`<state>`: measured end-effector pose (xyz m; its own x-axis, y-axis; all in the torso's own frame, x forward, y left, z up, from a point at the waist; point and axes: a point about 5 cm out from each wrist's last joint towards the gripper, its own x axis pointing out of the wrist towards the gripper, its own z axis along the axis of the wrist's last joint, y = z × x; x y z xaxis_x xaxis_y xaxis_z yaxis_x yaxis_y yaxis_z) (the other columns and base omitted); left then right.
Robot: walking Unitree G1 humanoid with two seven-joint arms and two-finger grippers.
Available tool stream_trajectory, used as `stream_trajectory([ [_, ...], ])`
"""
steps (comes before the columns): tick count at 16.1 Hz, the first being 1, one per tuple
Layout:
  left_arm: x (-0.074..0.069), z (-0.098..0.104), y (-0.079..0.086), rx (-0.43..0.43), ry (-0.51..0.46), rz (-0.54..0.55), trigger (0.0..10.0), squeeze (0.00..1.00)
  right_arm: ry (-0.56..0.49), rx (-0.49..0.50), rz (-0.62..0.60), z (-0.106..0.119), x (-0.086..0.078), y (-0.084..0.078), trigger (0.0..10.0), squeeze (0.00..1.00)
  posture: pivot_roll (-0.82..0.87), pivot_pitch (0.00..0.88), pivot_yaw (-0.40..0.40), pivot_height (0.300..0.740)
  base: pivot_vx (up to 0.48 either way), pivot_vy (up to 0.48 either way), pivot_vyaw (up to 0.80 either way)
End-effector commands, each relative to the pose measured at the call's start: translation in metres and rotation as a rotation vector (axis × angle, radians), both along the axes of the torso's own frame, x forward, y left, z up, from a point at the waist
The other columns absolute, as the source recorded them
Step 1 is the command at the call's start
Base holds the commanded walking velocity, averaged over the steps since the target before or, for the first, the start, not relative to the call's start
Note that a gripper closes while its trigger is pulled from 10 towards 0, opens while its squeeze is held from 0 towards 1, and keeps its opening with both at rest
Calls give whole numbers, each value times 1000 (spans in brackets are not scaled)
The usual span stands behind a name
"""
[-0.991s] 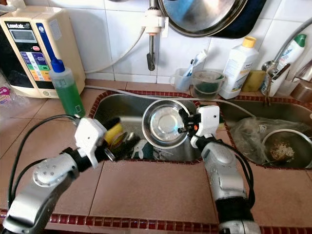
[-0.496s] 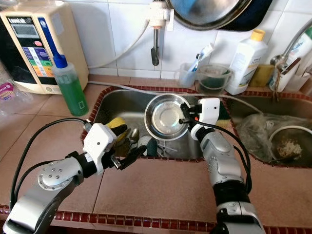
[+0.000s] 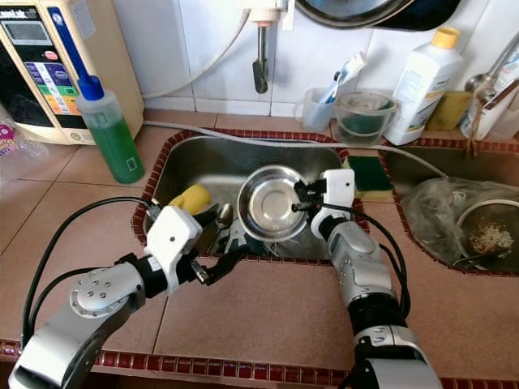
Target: Kitchen organization
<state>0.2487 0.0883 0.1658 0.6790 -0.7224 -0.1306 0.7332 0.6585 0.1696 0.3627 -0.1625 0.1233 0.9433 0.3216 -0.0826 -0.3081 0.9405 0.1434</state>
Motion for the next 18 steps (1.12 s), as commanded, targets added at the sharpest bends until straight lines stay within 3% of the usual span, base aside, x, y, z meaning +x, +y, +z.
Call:
stream_trajectory([
  [1,-1,5,-1,4,-20,2,10000,0,19,-14,8,-2,1,1,10000,0,-48,159,21,740,0,0,0],
  [9,-2,9,-4,-10,-49,28,10000,0,104,-24,42,-24,-8,7,10000,0,-42,168,-4,740,0,0,0],
  [10,-1,9,-5,-10,-50,30,10000,0,117,-14,42,-25,-9,7,10000,188,-43,168,-5,740,0,0,0],
  [11,-1,9,-4,-10,-51,32,10000,0,122,-7,39,-26,-10,7,10000,561,-44,166,-7,740,0,0,0],
  [12,0,10,-3,-10,-52,37,10000,0,127,2,40,-27,-10,8,10000,1000,-46,164,-6,740,0,0,0],
  [18,4,12,-2,-7,-69,47,10000,0,115,6,25,-24,-8,6,10000,1000,-48,149,0,740,0,0,0],
])
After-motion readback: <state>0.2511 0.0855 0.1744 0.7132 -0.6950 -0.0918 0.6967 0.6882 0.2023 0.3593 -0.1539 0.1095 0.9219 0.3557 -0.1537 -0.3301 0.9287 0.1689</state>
